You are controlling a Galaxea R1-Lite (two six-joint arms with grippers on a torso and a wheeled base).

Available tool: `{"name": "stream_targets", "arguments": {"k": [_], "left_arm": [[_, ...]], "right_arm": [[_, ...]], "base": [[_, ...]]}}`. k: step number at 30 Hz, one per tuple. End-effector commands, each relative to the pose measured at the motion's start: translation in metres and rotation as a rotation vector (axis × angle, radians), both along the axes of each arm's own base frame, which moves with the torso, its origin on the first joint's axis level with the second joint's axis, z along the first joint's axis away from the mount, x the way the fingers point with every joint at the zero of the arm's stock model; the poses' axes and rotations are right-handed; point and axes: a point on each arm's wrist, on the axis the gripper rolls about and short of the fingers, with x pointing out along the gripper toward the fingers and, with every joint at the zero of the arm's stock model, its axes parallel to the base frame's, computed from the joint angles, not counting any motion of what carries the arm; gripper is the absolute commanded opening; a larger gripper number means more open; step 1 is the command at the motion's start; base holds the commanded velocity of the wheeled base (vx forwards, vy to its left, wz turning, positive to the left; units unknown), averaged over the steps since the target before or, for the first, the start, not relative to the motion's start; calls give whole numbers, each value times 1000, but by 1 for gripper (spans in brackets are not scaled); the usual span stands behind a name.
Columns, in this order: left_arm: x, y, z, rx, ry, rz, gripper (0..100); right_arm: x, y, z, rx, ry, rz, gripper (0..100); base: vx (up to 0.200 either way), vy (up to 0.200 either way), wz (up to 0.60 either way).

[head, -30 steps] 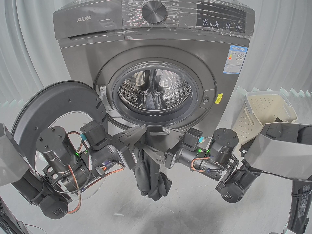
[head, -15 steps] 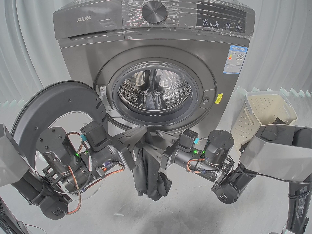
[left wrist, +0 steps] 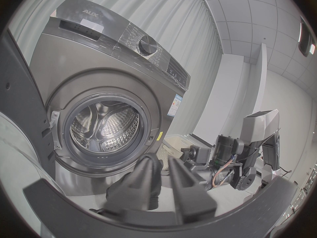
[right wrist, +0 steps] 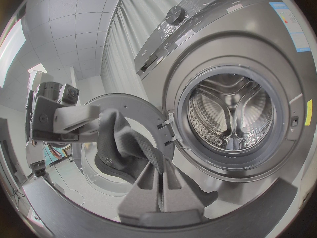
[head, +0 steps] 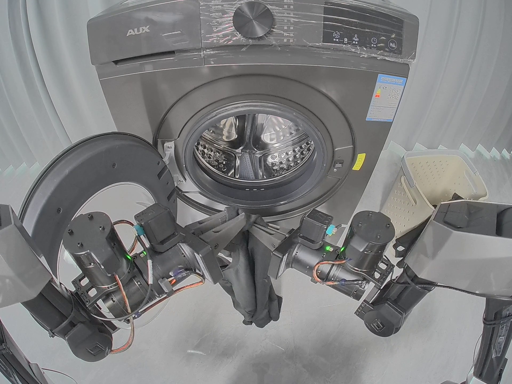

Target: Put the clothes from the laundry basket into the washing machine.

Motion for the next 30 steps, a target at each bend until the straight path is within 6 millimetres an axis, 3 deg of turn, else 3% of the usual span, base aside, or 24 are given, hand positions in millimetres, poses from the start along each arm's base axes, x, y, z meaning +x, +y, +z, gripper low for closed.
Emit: {"name": "stream_targets", "arguments": {"k": [1, 13, 23, 30], "left_arm": [[3, -1, -4, 6, 12, 3, 100], [7, 8, -18, 38, 61, 35, 100], [16, 4, -42, 88, 129, 43, 100], [31, 12, -62, 121, 182, 90, 100]], "right_arm": [[-8, -8, 17, 20, -18, -21, 0], [3, -51, 52, 66, -79, -137, 0], [-8, -66, 74, 96, -116, -154, 0], [-19, -72, 82, 103, -125, -152, 0]], "base": [[0, 0, 0], [0, 0, 0], [0, 0, 0], [0, 0, 0]]}}
